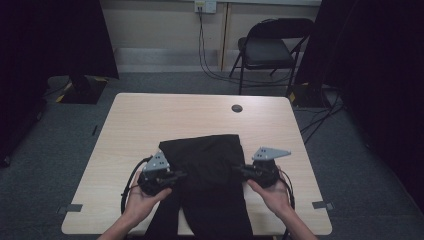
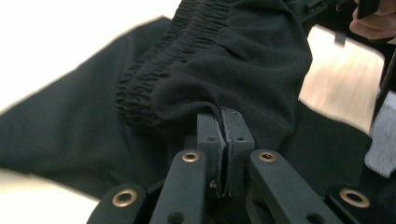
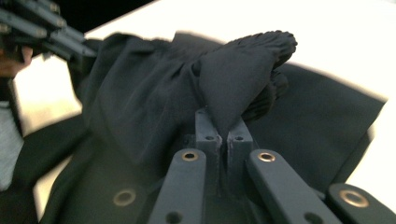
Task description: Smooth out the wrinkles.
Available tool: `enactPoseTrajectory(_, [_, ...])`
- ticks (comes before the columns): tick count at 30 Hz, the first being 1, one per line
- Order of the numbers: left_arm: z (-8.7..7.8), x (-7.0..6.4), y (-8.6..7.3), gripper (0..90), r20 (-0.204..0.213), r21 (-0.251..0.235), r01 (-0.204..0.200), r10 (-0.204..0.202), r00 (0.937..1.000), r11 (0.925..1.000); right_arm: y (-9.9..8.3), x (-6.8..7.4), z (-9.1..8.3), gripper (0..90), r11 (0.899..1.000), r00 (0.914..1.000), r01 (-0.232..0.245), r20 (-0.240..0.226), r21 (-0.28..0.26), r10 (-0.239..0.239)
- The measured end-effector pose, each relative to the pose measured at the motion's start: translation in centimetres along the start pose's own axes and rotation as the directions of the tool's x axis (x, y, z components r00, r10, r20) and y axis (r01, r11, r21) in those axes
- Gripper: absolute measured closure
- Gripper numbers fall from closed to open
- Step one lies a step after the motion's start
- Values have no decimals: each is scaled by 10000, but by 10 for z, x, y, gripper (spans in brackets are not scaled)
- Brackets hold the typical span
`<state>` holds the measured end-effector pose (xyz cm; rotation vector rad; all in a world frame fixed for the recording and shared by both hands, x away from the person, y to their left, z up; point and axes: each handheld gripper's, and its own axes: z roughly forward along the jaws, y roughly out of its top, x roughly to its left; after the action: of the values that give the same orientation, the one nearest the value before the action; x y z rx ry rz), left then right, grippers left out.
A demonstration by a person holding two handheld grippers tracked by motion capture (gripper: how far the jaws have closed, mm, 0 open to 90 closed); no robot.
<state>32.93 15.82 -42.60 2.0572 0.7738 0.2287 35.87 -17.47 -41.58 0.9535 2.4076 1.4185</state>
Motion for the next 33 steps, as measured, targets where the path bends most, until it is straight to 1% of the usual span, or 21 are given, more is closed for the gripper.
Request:
enactPoseTrajectory(2, [10, -3, -9, 876, 45, 450, 95, -97, 9999, 9989, -15, 6, 4, 874, 9982, 9998, 204, -15, 568, -204])
enactPoseTrajectory(3, [22, -7, -17, 876, -165, 929, -70, 86, 9998, 9956, -20, 7, 6, 874, 9967, 9998, 211, -35, 778, -208])
enactPoseTrajectory(5, [35, -11, -25, 876, 12, 1437, 156, -159, 9999, 9895, -34, 6, 16, 874, 9920, 10000, 55, -68, 1260, -46])
enactPoseTrajectory(6, [39, -13, -27, 876, -25, 1686, -83, 89, 10000, 9856, -40, 6, 20, 873, 9892, 9999, -62, -96, 1466, 77])
enactPoseTrajectory(7, [42, -14, -27, 876, -57, 1721, -221, 235, 9997, 9848, -44, 6, 24, 872, 9862, 9999, -54, -153, 1655, 80])
enactPoseTrajectory(8, [44, -13, -27, 876, -92, 1779, -159, 178, 9998, 9839, -48, 6, 26, 873, 9839, 9999, 91, -124, 1783, -70])
enactPoseTrajectory(9, [47, -10, -29, 876, -287, 2018, 35, 23, 9996, 9794, -50, 4, 27, 873, 9831, 10000, 24, -16, 1831, -22])
enactPoseTrajectory(10, [50, -9, -31, 877, -372, 2185, 56, 26, 9993, 9758, -52, 1, 28, 872, 9838, 9996, -262, -68, 1776, 278])
enactPoseTrajectory(11, [52, -6, -34, 876, -340, 2164, 67, 7, 9994, 9763, -53, 0, 29, 873, 9818, 9996, -275, -24, 1878, 285])
enactPoseTrajectory(12, [53, -4, -34, 876, -304, 2171, 163, -100, 9995, 9760, -56, 0, 33, 872, 9766, 9998, -185, 61, 2142, 176])
enactPoseTrajectory(13, [54, -3, -34, 876, -375, 2135, 147, -69, 9993, 9768, -59, 1, 38, 870, 9693, 9999, -120, 97, 2457, 99])
enactPoseTrajectory(14, [56, 0, -33, 876, -572, 2014, 27, 90, 9983, 9795, -60, 1, 42, 866, 9676, 9999, -13, 123, 2524, -18])
enactPoseTrajectory(17, [61, 14, -30, 876, -801, 1793, 22, 124, 9967, 9838, -56, -4, 51, 864, 9716, 9992, -51, 400, 2366, -45])
enactPoseTrajectory(19, [67, 26, -25, 876, -1023, 1723, 6, 173, 9946, 9850, -52, -12, 57, 865, 9750, 9983, -239, 578, 2209, 114])
enactPoseTrajectory(22, [81, 49, -12, 876, -1572, 1625, 34, 225, 9873, 9867, -42, -24, 71, 866, 9791, 9955, -239, 943, 2020, 48])
enactPoseTrajectory(24, [90, 63, -4, 876, -1844, 1552, 69, 221, 9826, 9879, -36, -33, 79, 866, 9799, 9944, -236, 1056, 1979, 26])
enactPoseTrajectory(26, [102, 79, 7, 876, -2131, 1470, 256, 64, 9770, 9888, -29, -46, 89, 867, 9814, 9922, -417, 1230, 1873, 187])
enactPoseTrajectory(28, [114, 94, 18, 875, -2408, 1588, 34, 354, 9699, 9873, -21, -60, 99, 867, 9829, 9888, -586, 1452, 1747, 332])
enactPoseTrajectory(30, [123, 108, 28, 875, -2668, 1624, 153, 290, 9633, 9866, -14, -73, 108, 867, 9849, 9843, -712, 1708, 1575, 438])
enactPoseTrajectory(31, [128, 114, 33, 874, -2718, 1706, 239, 238, 9621, 9851, -11, -79, 113, 867, 9856, 9825, -773, 1795, 1503, 497])
enactPoseTrajectory(33, [134, 122, 38, 873, -2736, 1605, 167, 282, 9614, 9869, -4, -89, 120, 867, 9875, 9769, -539, 2125, 1481, 214])
